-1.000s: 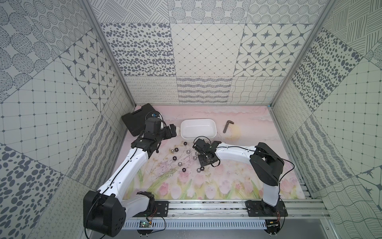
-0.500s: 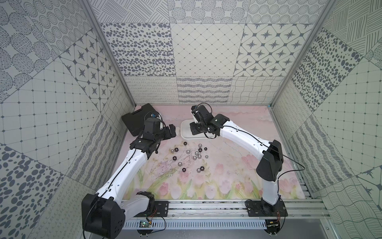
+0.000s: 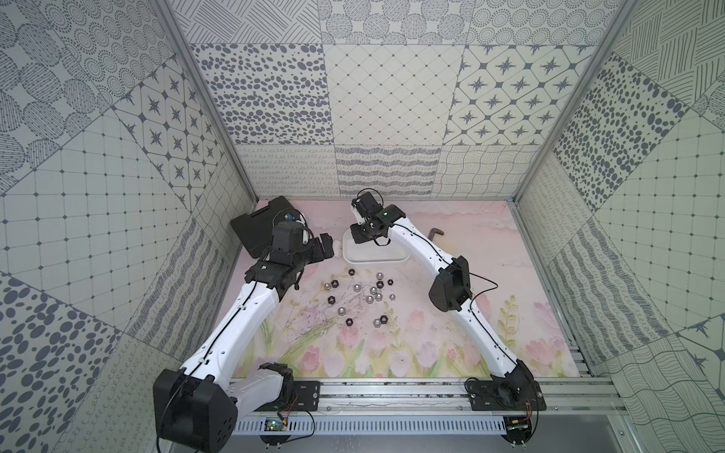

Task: Put the nuts on the desktop into the storage box
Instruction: Place the nut in the storage box.

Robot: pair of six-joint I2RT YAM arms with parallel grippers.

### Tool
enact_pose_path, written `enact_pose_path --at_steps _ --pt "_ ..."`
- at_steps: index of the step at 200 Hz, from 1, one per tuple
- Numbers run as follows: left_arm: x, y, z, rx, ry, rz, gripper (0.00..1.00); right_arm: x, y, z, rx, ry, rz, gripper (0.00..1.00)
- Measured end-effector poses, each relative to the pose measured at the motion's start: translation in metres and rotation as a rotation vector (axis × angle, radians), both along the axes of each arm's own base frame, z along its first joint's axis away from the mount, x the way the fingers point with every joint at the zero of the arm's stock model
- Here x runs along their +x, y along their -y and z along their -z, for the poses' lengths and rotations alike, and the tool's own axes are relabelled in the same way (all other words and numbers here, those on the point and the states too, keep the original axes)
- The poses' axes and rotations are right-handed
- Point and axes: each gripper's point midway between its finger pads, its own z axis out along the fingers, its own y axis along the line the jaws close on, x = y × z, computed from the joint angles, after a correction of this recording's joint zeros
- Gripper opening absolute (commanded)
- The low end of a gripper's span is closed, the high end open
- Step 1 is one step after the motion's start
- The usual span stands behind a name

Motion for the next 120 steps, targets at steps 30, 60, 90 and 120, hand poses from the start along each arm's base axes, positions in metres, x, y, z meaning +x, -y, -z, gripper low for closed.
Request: enact_pose_path --at_steps 30,60,90,120 --pt "0.001 0.000 0.002 0.000 -0.006 -0.001 0.99 -0.002 -0.005 0.000 0.013 -0.003 -0.015 0.08" --pt "0.001 0.000 0.003 0.001 -0.011 -0.001 0.99 0.003 -0.010 0.001 0.030 0.017 -0.019 0.09" --pt "0.001 0.000 0.003 0.002 -0.010 -0.002 0.99 0.009 -0.014 0.015 0.034 0.025 -0.017 0.09" --pt "0.001 0.000 0.003 0.002 -0.010 -0.003 0.99 0.013 -0.015 0.034 0.021 0.020 -0.015 0.09"
